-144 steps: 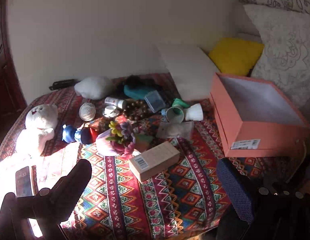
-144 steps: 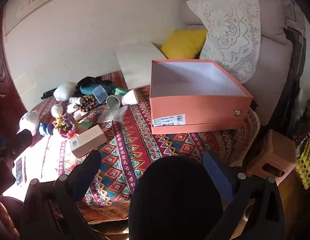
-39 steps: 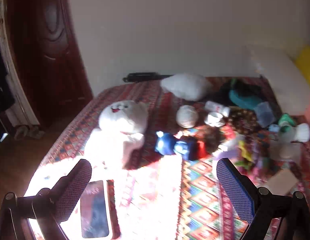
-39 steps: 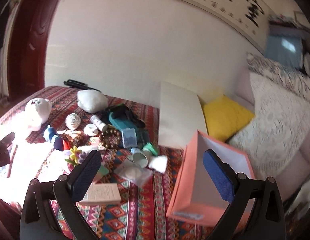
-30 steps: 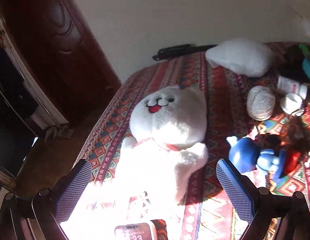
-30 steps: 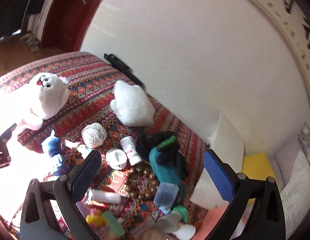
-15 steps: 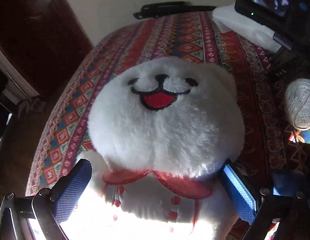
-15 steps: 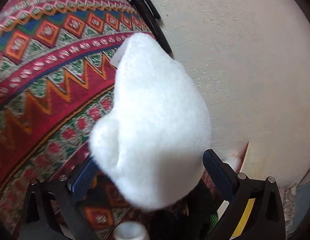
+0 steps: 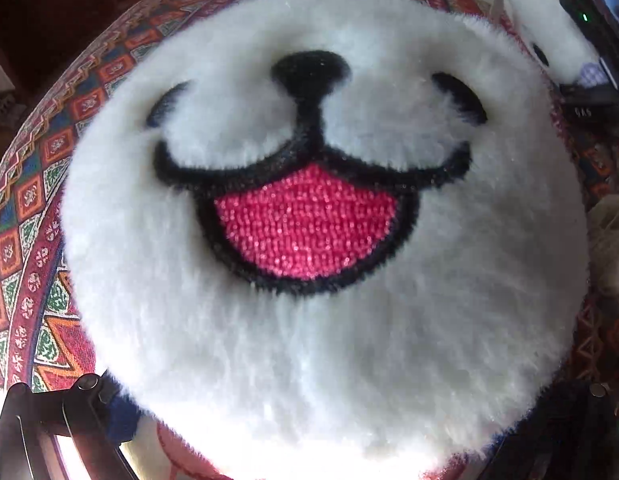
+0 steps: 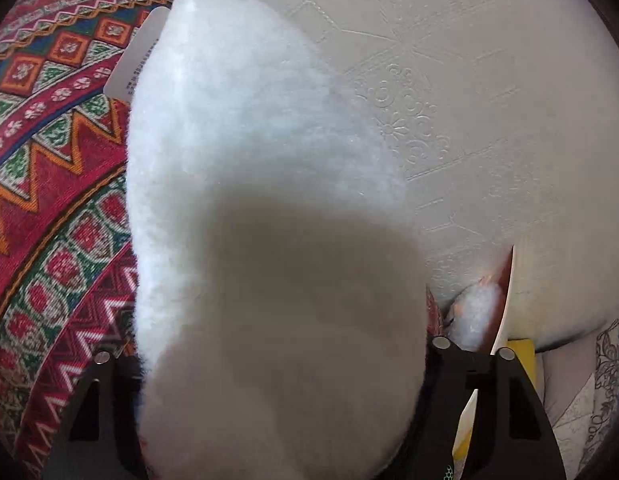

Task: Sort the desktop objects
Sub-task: 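Carry both white plush toys up toward the orange box with both tools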

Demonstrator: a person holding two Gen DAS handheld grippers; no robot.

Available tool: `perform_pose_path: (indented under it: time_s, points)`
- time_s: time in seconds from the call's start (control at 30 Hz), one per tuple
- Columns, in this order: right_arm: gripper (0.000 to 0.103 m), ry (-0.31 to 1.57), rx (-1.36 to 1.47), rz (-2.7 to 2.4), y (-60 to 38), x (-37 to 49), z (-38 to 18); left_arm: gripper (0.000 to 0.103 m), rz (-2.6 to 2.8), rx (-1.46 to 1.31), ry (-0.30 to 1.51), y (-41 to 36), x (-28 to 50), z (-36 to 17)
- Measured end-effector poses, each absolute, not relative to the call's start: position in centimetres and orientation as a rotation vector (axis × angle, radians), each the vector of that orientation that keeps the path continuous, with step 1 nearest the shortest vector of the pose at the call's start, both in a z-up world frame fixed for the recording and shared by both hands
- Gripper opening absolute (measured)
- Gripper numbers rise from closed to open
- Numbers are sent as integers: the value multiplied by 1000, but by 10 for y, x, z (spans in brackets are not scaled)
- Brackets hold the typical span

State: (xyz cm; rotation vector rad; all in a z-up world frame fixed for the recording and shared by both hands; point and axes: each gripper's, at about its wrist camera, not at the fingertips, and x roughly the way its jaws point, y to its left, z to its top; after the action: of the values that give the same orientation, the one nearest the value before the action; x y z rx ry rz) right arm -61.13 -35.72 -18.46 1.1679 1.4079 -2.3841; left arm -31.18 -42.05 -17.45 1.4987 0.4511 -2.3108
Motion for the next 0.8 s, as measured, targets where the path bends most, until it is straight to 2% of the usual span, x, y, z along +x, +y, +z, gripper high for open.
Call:
perform_pose_path:
  time_s: [0.1, 0.2, 0.47, 0.67, 0.8]
  points:
    - [71, 1327, 1141, -2382, -344, -592, -164, 90, -2336, 1464, 413, -410, -306, -161]
    - [71, 1268, 1059, -2406, -329, -564, -134, 87, -2385, 1428, 458, -405, -297, -143]
    - [72, 982, 853, -2441, -262, -441, -33, 87, -2534, 1216, 480, -373, -251, -65]
    - [72, 693, 764, -2443, -180, -325, 19, 87, -2690, 1062, 415, -308, -202, -4]
    - [72, 602, 701, -2475, -117, -256, 38, 87, -2809, 979, 392, -243, -168, 30]
